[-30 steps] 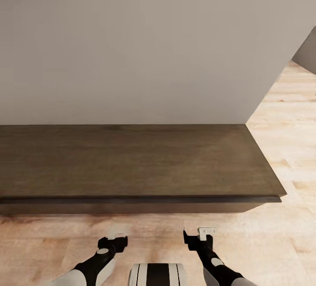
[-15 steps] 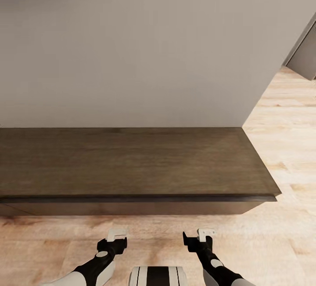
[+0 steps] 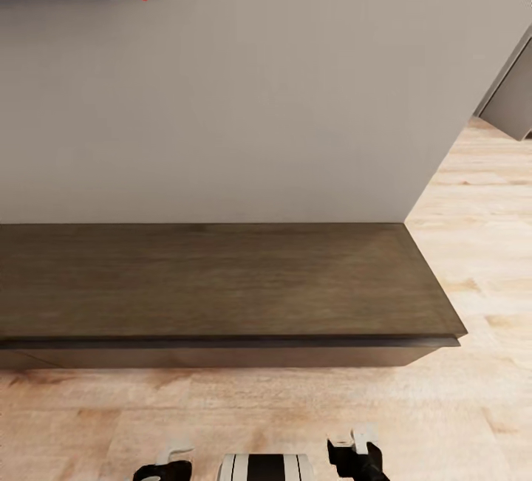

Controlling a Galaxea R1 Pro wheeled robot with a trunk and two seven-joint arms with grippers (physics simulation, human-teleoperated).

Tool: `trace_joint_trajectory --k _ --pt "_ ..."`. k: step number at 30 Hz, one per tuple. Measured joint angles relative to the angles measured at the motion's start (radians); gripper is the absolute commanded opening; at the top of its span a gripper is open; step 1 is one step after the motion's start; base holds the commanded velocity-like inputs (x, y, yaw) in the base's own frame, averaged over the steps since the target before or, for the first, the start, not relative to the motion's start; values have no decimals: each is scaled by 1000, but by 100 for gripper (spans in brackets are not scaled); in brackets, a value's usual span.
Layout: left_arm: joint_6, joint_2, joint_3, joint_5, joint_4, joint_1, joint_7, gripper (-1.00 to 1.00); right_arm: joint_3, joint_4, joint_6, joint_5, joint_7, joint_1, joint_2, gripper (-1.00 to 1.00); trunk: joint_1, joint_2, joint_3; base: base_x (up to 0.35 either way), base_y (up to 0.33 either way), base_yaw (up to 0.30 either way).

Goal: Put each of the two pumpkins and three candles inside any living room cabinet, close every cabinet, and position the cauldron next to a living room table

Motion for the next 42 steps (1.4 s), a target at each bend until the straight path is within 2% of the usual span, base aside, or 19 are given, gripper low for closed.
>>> trace_joint_trajectory --k 3,8,13,19,32,42 --pt "-1 0 0 0 1 35 -8 100 0 7 -1 3 -2 53 -17 100 -12 21 9 0 0 0" --pt "-1 0 0 0 1 48 -10 100 2 8 -1 3 -2 93 -40 100 -31 56 25 0 0 0" --pt "0 0 0 0 2 55 -10 100 2 10 -1 4 -2 119 -48 100 -50 91 41 0 0 0" --pt "1 0 0 0 2 59 -10 100 2 10 -1 5 -2 132 -57 100 -73 133 60 0 0 0" --pt "2 0 0 0 4 61 -10 100 2 13 1 5 -2 135 -60 100 -123 224 100 0 0 0" --pt "4 -1 0 0 10 78 -11 100 2 23 -1 3 -2 172 -73 100 -161 294 132 0 0 0"
